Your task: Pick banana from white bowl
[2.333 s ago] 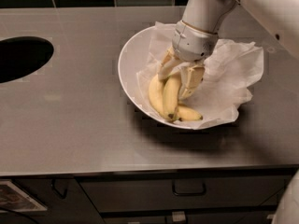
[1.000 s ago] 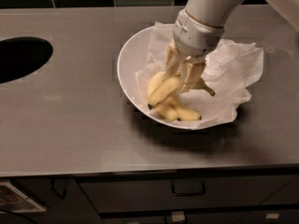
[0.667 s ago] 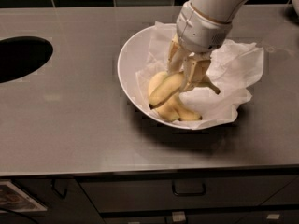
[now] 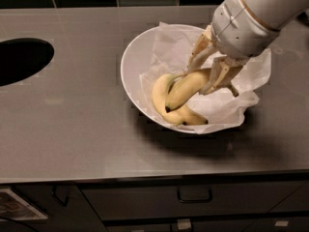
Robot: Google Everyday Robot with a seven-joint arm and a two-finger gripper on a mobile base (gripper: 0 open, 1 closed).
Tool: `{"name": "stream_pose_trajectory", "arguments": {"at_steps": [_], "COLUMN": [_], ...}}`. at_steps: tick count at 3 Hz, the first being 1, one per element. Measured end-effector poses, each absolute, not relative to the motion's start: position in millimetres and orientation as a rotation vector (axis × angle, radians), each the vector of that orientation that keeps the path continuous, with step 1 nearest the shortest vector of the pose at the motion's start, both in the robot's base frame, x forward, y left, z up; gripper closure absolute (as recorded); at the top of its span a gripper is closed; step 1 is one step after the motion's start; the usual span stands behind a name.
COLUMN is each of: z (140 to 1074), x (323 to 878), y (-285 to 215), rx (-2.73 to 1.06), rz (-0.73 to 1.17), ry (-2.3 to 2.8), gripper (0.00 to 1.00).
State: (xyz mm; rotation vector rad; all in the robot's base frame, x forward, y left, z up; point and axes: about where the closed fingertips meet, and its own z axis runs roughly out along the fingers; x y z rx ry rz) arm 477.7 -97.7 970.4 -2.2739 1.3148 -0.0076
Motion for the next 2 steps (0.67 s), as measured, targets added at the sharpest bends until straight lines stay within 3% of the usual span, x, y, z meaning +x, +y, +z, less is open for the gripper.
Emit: {"name": "stream_pose_trajectory", "arguments": {"at_steps": [2], "z": [987.7], "x": [468.5], "y": [-101.6], "rx": [-2.211], "rz": [-0.048], "ry": [1.222], "gripper": [1.0]}}
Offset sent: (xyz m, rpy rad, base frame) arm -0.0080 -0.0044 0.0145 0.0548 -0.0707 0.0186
